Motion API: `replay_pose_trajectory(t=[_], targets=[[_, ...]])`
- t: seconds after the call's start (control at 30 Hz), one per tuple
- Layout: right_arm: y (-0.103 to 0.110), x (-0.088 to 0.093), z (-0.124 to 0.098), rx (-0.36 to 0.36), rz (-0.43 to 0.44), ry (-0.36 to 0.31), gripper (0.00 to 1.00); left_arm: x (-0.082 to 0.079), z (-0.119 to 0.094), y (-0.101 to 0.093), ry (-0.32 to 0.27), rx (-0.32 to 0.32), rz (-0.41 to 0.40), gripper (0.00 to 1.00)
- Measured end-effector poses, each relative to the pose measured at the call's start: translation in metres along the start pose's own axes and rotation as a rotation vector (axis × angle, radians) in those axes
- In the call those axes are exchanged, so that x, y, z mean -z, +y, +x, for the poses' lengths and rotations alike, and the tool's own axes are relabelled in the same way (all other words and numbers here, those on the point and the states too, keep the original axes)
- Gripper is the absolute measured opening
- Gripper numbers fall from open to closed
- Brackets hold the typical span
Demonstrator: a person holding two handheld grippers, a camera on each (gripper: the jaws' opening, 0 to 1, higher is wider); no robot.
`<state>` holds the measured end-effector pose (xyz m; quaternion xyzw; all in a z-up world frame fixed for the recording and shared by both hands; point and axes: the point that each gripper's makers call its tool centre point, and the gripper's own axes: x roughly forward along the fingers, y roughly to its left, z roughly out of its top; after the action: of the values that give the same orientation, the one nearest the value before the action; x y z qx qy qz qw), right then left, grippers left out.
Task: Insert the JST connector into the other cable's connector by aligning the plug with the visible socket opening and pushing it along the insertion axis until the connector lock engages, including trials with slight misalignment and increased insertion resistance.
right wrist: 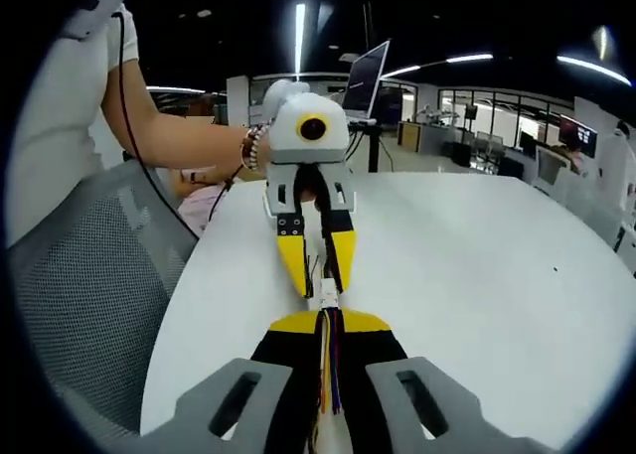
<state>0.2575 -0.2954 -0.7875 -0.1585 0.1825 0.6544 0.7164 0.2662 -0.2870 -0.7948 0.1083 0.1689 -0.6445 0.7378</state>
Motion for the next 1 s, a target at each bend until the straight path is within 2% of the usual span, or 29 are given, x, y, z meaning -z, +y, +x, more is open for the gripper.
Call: replay_pose_trajectory(t=[0.03,0.37,0.47,0.9,1.0], targets=[[0.0010,0.0000,0.0000,-0.003,0.003,-0.001,0.02,-0.0001,-0.0016,0.0037,-0.001,-0.019,0.005,0.00],[0.0020,-0.0006,0.0008,-0.004,0.002,0.001,0.02,-0.0028,-0.0064,-0.0024,-0.001,-0.005,0.040,0.00],[0.0027,0.0017,0.0035,-0.004,-0.009,0.016,0.02,0.0006,-0.0056,-0.0030,0.014,-0.008,0.023,0.00],[0.0015,0.0061,0.0056,-0.003,-0.011,0.029,0.02,0.0060,-0.0049,-0.0028,0.040,-0.017,0.056,0.00],[0.0003,0.0065,0.0054,0.002,-0.008,0.026,0.02,0.0059,-0.0052,-0.0014,0.032,-0.022,0.044,0.00]])
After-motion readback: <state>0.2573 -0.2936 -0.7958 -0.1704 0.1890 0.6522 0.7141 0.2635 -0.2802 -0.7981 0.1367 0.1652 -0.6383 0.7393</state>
